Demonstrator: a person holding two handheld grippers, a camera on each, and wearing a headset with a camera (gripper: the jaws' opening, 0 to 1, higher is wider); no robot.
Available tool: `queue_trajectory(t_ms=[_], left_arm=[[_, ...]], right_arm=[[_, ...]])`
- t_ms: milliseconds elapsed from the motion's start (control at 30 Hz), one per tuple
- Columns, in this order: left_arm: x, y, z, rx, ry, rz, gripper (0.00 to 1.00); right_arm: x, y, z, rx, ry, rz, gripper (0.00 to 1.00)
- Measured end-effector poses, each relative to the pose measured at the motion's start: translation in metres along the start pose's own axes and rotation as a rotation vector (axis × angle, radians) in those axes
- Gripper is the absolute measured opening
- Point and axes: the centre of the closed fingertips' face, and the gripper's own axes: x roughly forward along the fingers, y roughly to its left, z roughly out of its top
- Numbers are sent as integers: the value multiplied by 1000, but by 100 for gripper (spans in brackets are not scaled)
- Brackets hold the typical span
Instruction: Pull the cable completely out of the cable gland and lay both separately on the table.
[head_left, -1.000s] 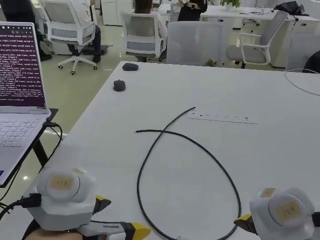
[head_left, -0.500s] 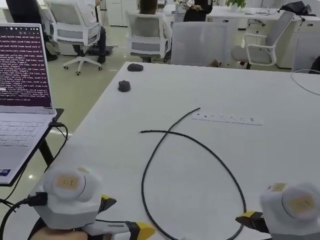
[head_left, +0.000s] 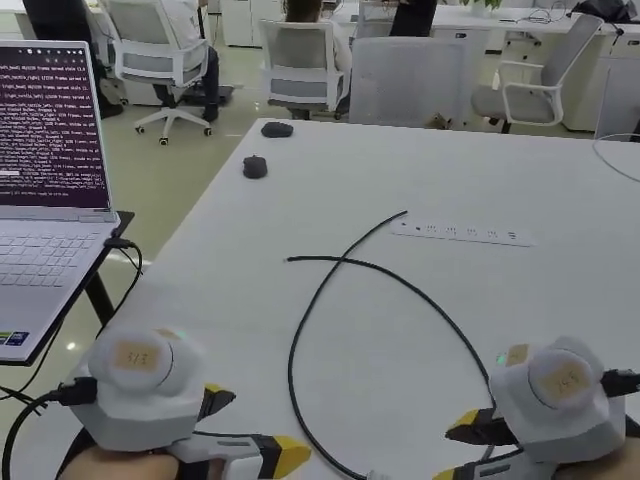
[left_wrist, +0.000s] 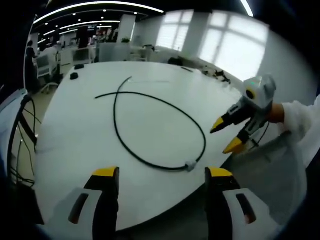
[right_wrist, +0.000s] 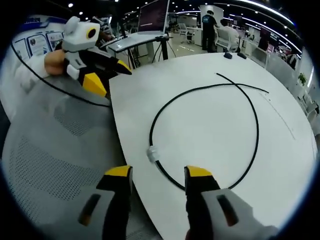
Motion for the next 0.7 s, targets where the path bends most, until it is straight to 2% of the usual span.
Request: queue_trajectory(t_ms=[67,167,300,400,567,700], left_arm=[[0,1,0,-6,2,2,70],[1,-1,-1,0,7,-5,69],[2,-2,-1,7,10,-9,69],[1,0,0,-1,3,-5,69],[2,0,0,-7,1,-7,69],[2,-2,0,0,3,-15,68]], right_arm=[[6,0,-2,-7,17,14,41],[17,-3,-2,-25,27,21,34],[35,-1,-2,-20,37,54,34],[46,-1,-7,-43,59,53,32],[59,-3,-10,-50,57,51,32],[67,-6,-14,-52,60,30,25]])
